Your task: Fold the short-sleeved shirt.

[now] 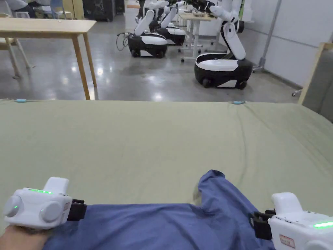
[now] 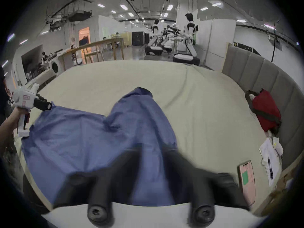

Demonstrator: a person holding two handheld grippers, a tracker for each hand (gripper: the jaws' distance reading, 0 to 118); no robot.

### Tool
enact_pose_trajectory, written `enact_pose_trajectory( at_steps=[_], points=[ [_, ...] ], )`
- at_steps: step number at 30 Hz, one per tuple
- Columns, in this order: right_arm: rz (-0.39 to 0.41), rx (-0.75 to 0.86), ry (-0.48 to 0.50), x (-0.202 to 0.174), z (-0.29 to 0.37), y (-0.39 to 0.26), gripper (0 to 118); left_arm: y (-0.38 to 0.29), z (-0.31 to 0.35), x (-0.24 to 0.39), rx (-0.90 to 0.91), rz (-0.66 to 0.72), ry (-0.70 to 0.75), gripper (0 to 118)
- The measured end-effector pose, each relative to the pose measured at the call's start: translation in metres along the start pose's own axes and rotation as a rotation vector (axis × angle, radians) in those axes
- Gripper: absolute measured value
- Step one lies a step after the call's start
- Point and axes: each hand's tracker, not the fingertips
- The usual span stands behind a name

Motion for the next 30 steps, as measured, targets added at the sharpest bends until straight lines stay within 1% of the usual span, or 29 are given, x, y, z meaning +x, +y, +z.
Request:
enact_pose_trajectory(
  at_steps=[1,2,3,4,5,6,7,8,9,10,11,12,13,14,15,16,17,18,23,27,28,30],
  points=[
    [0.004,-0.053,0.007,0.004,-0.018,0.008,113,-0.005,-0.024,-0.013,-0.037,-0.008,-0.003,34],
    [0.009,-0.097,0.002,0.008,-0.035,0.015,113,-0.004,-0.024,-0.012,-0.049,-0.015,-0.010,12],
    [0.012,-0.097,-0.010,0.010,-0.047,0.021,113,-0.004,-0.017,-0.012,-0.023,0.003,-0.074,8],
    [0.015,-0.109,-0.024,0.012,-0.062,0.028,113,-0.002,-0.005,-0.007,0.005,0.013,-0.057,8],
    [0.006,-0.130,-0.038,0.015,-0.075,0.034,111,-0.004,0.002,-0.006,0.028,-0.012,-0.030,7],
    [-0.001,-0.151,-0.045,0.017,-0.088,0.039,101,-0.004,0.011,-0.003,0.048,-0.038,-0.029,7],
    [-0.006,-0.164,-0.049,0.019,-0.100,0.043,71,-0.003,0.019,-0.002,0.045,-0.024,-0.044,7],
    [-0.010,-0.178,-0.059,0.019,-0.111,0.043,57,-0.003,0.028,-0.002,0.057,-0.019,-0.050,7],
    [-0.010,-0.217,-0.061,0.019,-0.119,0.043,51,0.000,0.019,-0.008,0.041,-0.006,-0.069,7],
    [-0.013,-0.278,-0.049,0.018,-0.127,0.042,16,0.003,0.023,-0.009,0.054,-0.006,-0.064,7],
    [-0.022,-0.321,-0.030,0.017,-0.130,0.039,3,0.005,0.026,-0.011,0.060,-0.008,-0.062,7],
    [-0.057,-0.271,0.002,0.013,-0.123,0.036,3,0.005,0.022,-0.014,0.066,-0.005,-0.064,7],
    [-0.049,-0.235,-0.056,0.009,-0.115,0.038,3,0.003,0.018,-0.017,0.068,-0.002,-0.067,7],
    [-0.063,-0.243,-0.021,0.009,-0.109,0.039,3,0.005,0.016,-0.020,0.070,0.001,-0.072,7],
    [-0.063,-0.239,-0.023,0.007,-0.102,0.037,3,0.007,0.015,-0.024,0.072,0.006,-0.073,7],
    [-0.052,-0.193,-0.032,0.008,-0.090,0.036,3,0.009,0.016,-0.028,0.078,0.011,-0.074,7],
    [-0.056,-0.175,-0.012,0.011,-0.079,0.037,3,-0.004,0.039,-0.015,0.116,0.012,-0.055,7],
    [-0.071,-0.162,0.001,0.013,-0.066,0.039,3,-0.006,0.048,-0.018,0.139,0.035,-0.061,7],
    [-0.058,0.070,0.040,0.018,0.040,0.036,3,-0.037,0.131,-0.030,0.289,0.073,-0.107,7],
    [-0.024,0.176,0.065,0.012,0.127,-0.004,3,-0.093,0.197,-0.036,0.385,0.082,-0.111,7],
    [-0.017,0.181,0.061,0.009,0.143,-0.020,3,-0.111,0.207,-0.036,0.386,0.081,-0.115,7],
    [-0.001,0.175,0.055,0.003,0.161,-0.053,3,-0.143,0.205,-0.050,0.374,0.085,-0.124,7]
  ],
)
